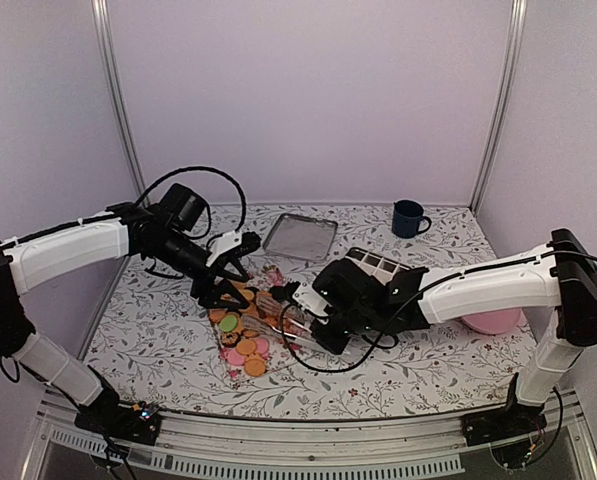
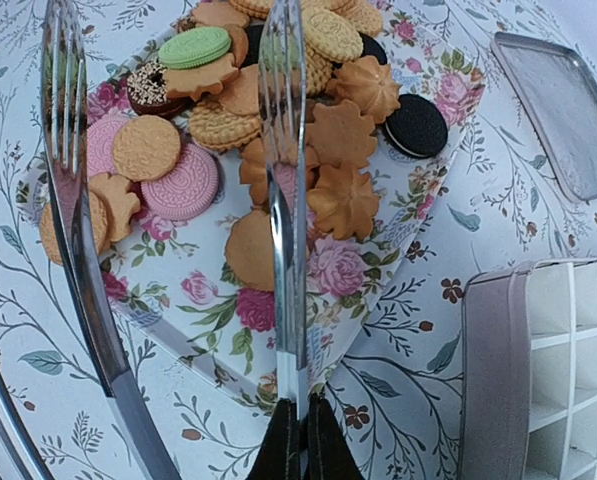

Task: Pack the cookies
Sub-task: Pass from the right arm to the left

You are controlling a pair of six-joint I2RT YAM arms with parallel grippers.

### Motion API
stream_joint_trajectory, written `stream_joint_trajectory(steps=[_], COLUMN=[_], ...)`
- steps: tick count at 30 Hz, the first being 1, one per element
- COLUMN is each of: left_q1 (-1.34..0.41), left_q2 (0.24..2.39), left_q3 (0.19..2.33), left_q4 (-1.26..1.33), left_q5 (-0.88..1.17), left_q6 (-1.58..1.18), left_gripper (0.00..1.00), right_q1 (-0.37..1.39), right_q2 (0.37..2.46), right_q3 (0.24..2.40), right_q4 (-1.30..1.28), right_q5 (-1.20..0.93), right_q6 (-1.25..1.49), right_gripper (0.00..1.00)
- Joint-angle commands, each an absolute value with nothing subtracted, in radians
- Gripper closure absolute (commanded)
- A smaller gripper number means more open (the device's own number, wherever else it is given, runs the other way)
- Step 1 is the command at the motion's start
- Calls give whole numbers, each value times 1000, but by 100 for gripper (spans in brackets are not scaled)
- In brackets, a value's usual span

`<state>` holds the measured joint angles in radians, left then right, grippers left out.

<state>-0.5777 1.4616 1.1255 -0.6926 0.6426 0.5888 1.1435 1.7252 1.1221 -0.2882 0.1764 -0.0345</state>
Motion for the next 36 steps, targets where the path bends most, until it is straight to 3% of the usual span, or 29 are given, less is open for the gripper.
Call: stream_joint_trajectory(steps=[1, 8, 18, 23, 29, 36], left_q1=[-590, -623, -662, -666, -667, -667], left_q2=[1470, 1474, 1480, 1473, 1471, 1467], left_q3=[1179, 1166, 1167, 1138, 1133, 1098], left_q4=[-782, -900, -866, -813, -800, -787], left_q5=[670, 720, 636, 565, 517, 502], left_q6=[694, 844, 853, 850, 857, 866], left_gripper=[30, 51, 64, 67, 60, 60], right_q1=[1184, 1224, 1253, 1261, 1268, 1275], right_q2=[1742, 1775, 1820, 1826, 1829, 1826], right_q3=[1180, 1255, 1341, 1345, 1354, 1359], right_q4=[-341, -364, -409, -414, -416, -414], right_q5=[295, 325, 331, 343, 354, 368], right_q6=[-140, -189, -251, -268, -277, -281], right_gripper=[100, 100, 100, 100, 100, 100])
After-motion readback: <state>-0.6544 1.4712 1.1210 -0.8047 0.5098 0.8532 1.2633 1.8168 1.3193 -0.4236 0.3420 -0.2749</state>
